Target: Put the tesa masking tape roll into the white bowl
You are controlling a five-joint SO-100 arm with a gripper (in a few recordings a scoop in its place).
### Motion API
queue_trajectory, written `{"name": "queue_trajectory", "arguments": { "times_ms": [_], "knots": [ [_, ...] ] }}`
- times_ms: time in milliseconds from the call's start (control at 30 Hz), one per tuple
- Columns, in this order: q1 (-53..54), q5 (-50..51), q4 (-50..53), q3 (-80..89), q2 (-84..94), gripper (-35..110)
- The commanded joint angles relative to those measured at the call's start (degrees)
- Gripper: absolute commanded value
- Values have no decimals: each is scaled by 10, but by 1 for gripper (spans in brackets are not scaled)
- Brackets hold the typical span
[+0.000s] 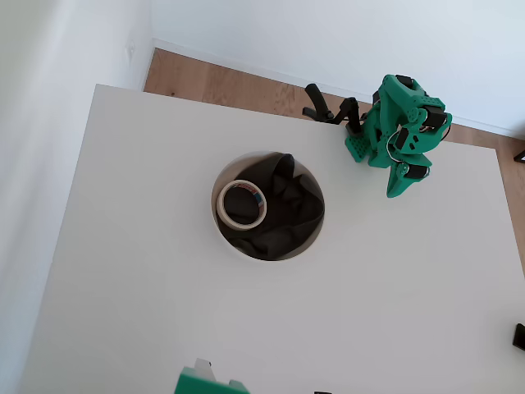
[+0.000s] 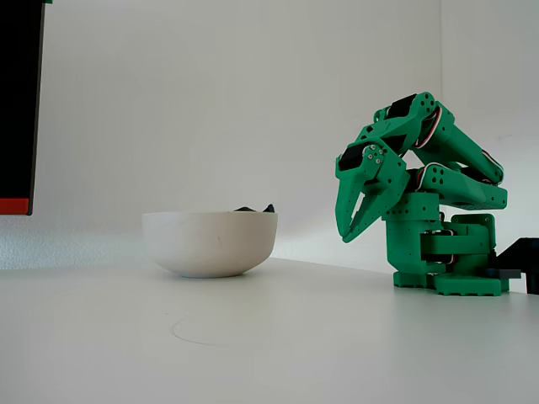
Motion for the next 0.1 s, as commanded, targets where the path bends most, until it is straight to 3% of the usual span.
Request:
{"name": "queue_trajectory", "arguments": {
  "times_ms": [0, 67],
  "knots": [
    [4, 7, 11, 1, 7, -8],
    [4, 7, 11, 1, 7, -8]
  ]
}}
